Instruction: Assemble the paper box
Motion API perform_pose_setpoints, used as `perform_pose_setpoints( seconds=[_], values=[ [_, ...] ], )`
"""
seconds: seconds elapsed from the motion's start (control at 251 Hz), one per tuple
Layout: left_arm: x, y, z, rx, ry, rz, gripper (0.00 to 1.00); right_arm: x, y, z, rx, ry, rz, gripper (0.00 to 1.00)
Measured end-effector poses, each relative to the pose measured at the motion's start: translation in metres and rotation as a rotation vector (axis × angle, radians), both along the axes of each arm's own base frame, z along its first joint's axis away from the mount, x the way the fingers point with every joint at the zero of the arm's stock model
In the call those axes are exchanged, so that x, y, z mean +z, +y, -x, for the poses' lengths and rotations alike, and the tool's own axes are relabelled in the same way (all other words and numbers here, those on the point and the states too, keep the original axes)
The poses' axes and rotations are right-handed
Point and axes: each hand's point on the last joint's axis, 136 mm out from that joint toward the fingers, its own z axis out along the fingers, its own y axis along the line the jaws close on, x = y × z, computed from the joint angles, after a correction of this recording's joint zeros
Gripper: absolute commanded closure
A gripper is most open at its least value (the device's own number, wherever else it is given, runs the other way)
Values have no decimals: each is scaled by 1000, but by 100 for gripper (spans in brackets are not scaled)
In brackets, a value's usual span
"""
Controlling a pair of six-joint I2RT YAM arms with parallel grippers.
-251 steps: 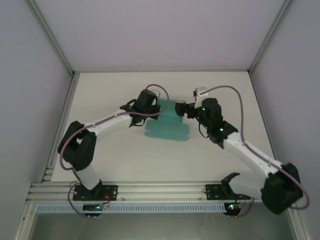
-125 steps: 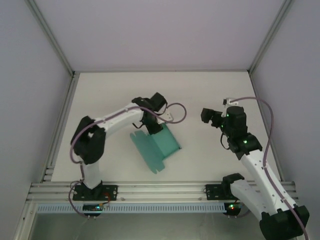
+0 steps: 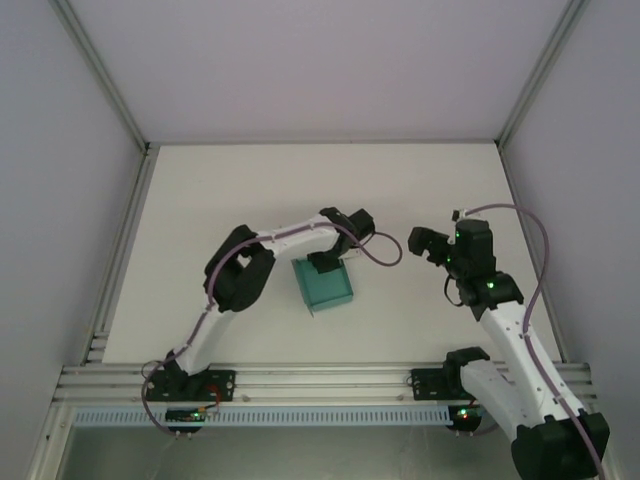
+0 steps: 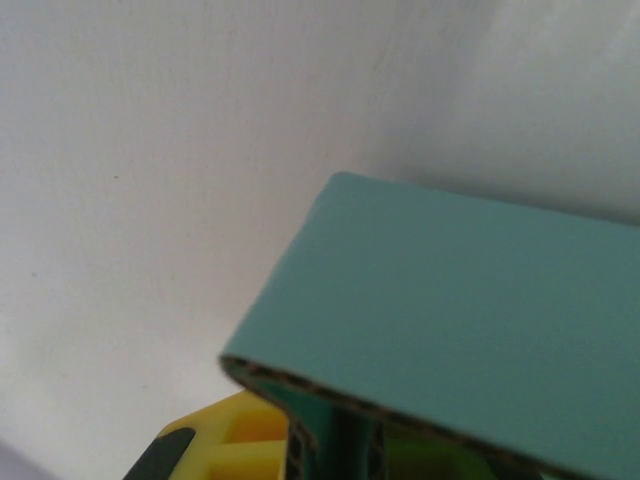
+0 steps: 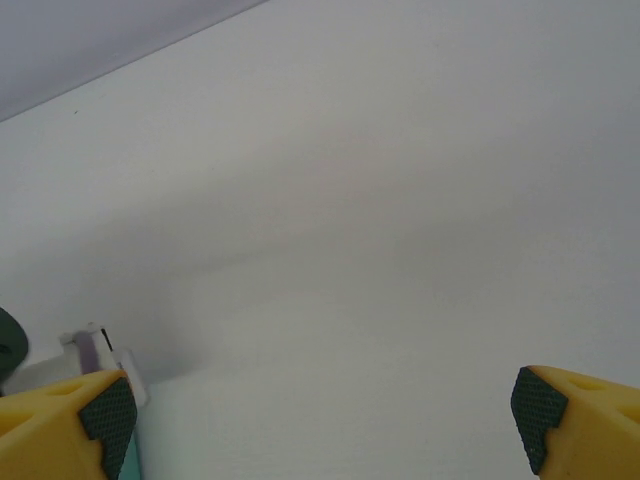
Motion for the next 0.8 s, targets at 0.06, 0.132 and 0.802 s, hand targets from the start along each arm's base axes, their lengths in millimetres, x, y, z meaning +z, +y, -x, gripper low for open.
perform_pose_setpoints(
  seconds=[0.06,0.132,0.802],
  values=[
    [-1,0,-2,-4,-20,-28,85,-2,-1,1,-6,8,-3,1],
    [-1,1,-5,-2,-40,-38,77,-3,-2,3,-11,10,-7,1],
    [124,-26,11,-129,-102,437,0,-6,13,2,102,21,-20,1]
  ],
)
